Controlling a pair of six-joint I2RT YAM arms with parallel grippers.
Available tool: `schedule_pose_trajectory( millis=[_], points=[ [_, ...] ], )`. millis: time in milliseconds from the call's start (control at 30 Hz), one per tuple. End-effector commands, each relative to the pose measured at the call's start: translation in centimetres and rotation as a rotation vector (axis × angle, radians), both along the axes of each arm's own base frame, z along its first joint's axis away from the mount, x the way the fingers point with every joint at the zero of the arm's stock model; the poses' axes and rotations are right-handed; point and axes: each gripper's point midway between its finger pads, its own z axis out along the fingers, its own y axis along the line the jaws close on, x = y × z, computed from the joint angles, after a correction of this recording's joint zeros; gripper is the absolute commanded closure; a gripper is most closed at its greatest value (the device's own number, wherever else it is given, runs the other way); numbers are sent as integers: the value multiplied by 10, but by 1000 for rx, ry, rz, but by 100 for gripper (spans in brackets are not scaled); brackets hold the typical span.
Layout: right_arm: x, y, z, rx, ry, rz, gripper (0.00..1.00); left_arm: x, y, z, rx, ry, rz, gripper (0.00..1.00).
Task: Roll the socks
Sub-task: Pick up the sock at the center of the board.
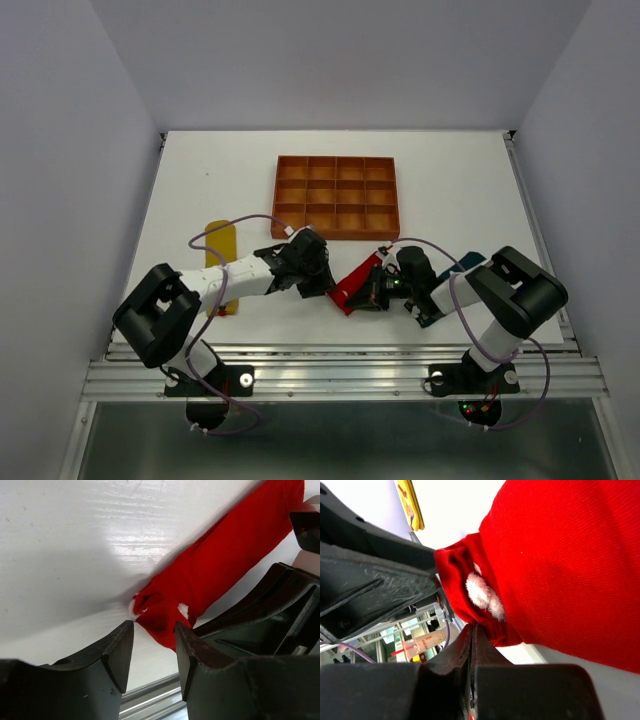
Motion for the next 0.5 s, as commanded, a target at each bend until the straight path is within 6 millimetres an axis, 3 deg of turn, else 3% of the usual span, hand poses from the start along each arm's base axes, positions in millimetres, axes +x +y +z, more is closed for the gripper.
schedule_pose_trajectory(
  millis=[0,233,367,400,467],
  points=[
    [2,1,7,39,-30,13,99,12,-18,13,-29,-43,-40,53],
    [3,-2,4,32,-30,8,99,10,-24,-1,5,-9,-63,66],
    [2,-2,3,34,-35,16,99,8,-26,-5,17,-1,-84,85],
    [1,-2,2,32,-33,18,99,8,-26,-6,21,1,-85,100],
    [1,-1,3,35,-42,31,99,5,-23,-11,42,13,-90,100]
  ],
)
